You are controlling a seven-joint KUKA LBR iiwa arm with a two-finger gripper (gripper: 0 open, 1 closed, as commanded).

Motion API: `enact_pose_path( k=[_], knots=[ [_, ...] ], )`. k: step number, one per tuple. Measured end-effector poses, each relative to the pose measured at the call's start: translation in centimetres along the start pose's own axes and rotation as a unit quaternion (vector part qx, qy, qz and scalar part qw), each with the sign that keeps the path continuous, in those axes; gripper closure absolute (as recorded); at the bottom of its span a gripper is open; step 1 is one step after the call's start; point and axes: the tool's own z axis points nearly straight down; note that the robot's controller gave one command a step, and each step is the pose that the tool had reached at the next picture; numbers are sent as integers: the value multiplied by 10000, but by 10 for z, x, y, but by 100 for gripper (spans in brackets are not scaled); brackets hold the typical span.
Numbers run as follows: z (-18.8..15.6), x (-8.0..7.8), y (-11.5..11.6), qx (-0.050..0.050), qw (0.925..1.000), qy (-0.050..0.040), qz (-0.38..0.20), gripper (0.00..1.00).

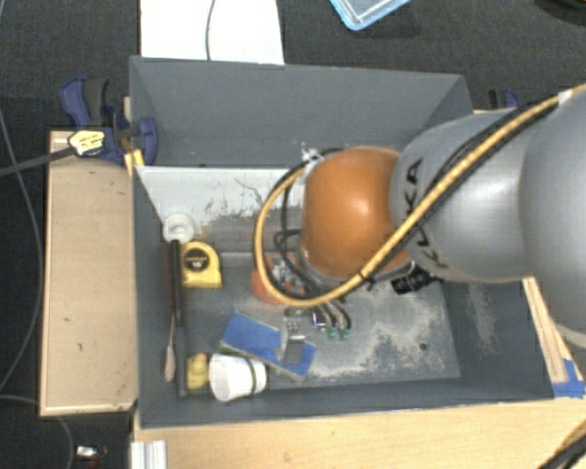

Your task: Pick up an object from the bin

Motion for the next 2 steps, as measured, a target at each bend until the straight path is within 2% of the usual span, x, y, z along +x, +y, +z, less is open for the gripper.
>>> enact_pose_path(
  k=[1, 2],
  knots=[
    [12, 10, 4, 0, 9998, 2, 199, 0],
    [29, 1, 36, -13, 9963, -24, 855, 0]
  ],
)
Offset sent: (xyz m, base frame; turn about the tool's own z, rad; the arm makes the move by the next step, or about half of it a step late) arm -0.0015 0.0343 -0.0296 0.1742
